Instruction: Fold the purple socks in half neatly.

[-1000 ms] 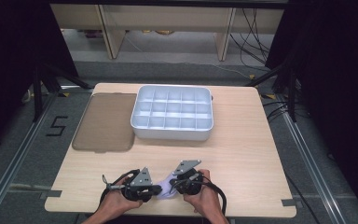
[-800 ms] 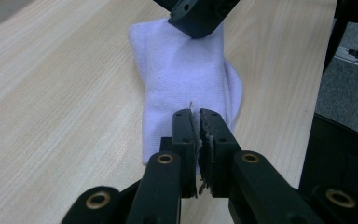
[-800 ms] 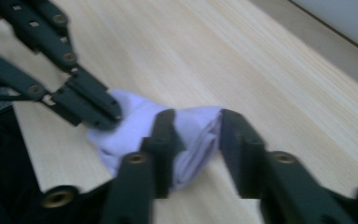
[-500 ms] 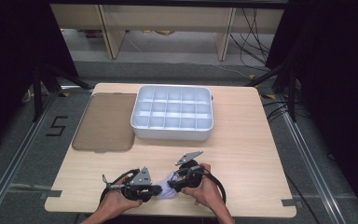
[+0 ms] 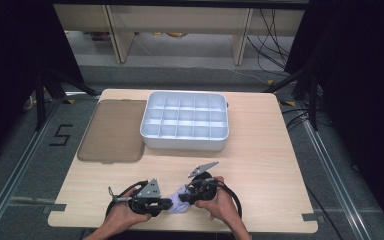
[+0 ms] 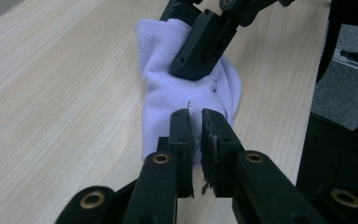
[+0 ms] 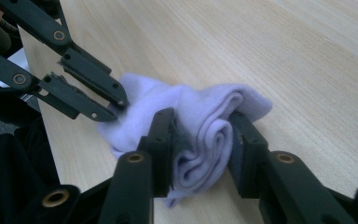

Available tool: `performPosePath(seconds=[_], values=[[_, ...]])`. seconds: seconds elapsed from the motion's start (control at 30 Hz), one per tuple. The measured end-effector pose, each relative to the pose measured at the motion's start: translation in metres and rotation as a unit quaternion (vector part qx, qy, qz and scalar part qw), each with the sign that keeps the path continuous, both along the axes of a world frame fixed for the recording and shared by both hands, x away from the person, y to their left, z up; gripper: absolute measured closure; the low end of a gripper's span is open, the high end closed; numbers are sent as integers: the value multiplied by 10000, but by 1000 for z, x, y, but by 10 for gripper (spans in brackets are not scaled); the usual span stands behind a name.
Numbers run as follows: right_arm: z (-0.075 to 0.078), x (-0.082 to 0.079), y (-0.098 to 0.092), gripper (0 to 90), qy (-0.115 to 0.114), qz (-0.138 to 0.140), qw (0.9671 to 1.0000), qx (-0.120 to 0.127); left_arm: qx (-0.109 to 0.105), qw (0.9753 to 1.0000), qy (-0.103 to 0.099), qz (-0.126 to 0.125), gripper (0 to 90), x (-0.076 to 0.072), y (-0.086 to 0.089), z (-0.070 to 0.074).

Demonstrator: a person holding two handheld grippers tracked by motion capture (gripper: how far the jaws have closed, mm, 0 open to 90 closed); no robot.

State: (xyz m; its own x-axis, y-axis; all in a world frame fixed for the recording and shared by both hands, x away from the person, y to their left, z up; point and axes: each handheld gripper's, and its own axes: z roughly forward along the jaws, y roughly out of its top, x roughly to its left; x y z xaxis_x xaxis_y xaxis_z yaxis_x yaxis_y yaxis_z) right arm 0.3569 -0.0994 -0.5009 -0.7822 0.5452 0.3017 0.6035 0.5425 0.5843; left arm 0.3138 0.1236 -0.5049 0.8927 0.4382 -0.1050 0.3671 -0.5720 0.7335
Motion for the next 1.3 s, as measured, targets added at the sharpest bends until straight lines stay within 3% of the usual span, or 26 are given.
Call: performPosePath(seconds=[0.1, 0.27, 0.37, 0.47, 0.5, 0.53, 0.57, 0.63, 0.67, 0.7, 0.73, 0.8, 0.83, 0.9, 0.93, 1.03, 1.1, 1.13, 1.2, 1.23, 1.3], values=[[1, -1, -1, 691, 16, -33, 10000, 28, 132, 9999, -39, 12, 788, -1, 6, -1], [0, -3, -2, 705, -6, -111, 9999, 88, -235, 9996, 49, 145, 740, -2, 13, 7], [1, -5, -2, 715, -31, -119, 9999, 107, -250, 9996, -68, 127, 705, -2, 21, 12], [4, -8, -2, 719, -79, -136, 9999, 57, -323, 9992, -36, 238, 649, -4, 31, 13], [5, -8, -2, 721, -159, -90, 9998, 74, -437, 9986, 35, 303, 622, -6, 32, 12], [7, -9, -2, 721, -149, -129, 9998, 55, -383, 9986, 45, 372, 603, -6, 38, 13], [8, -10, -2, 722, -279, -83, 9996, 64, -348, 9988, 19, 354, 567, -6, 41, 13], [10, -12, -2, 722, -333, -157, 9993, 55, -430, 9975, 106, 546, 513, -8, 45, 13], [11, -13, -3, 722, -310, -169, 9993, 105, -370, 9974, 99, 606, 494, -8, 50, 13], [13, -13, -5, 722, -388, -66, 9992, 66, -419, 9969, 92, 659, 465, -9, 52, 13], [15, -14, -5, 722, -432, -123, 9989, 93, -338, 9971, 60, 677, 446, -8, 56, 14], [19, -17, -6, 722, -412, -162, 9990, 58, -422, 9959, 153, 785, 422, -9, 60, 13], [20, -18, -6, 722, -426, -165, 9989, 68, -323, 9967, 109, 732, 413, -9, 62, 14], [20, -19, -6, 722, -607, -197, 9979, 108, -342, 9956, 162, 858, 393, -11, 63, 12], [22, -19, -6, 722, -596, -168, 9981, 74, -160, 9968, 64, 779, 383, -10, 66, 13], [28, -21, -7, 722, -727, -150, 9972, -1, 15, 9966, -13, 824, 357, -10, 72, 10], [32, -22, -8, 722, -771, -133, 9969, 13, -58, 9947, 83, 1023, 347, -12, 74, 7], [34, -22, -7, 722, -867, -156, 9961, 19, 70, 9948, 33, 1013, 339, -12, 76, 7], [38, -23, -7, 722, -903, -119, 9958, -35, -39, 9945, 33, 1044, 332, -12, 76, 6], [39, -23, -7, 722, -936, -125, 9955, -55, 103, 9945, 51, 1041, 329, -11, 78, 7], [40, -23, -6, 722, -1045, -147, 9944, -93, 72, 9942, 40, 1076, 326, -12, 78, 6]])
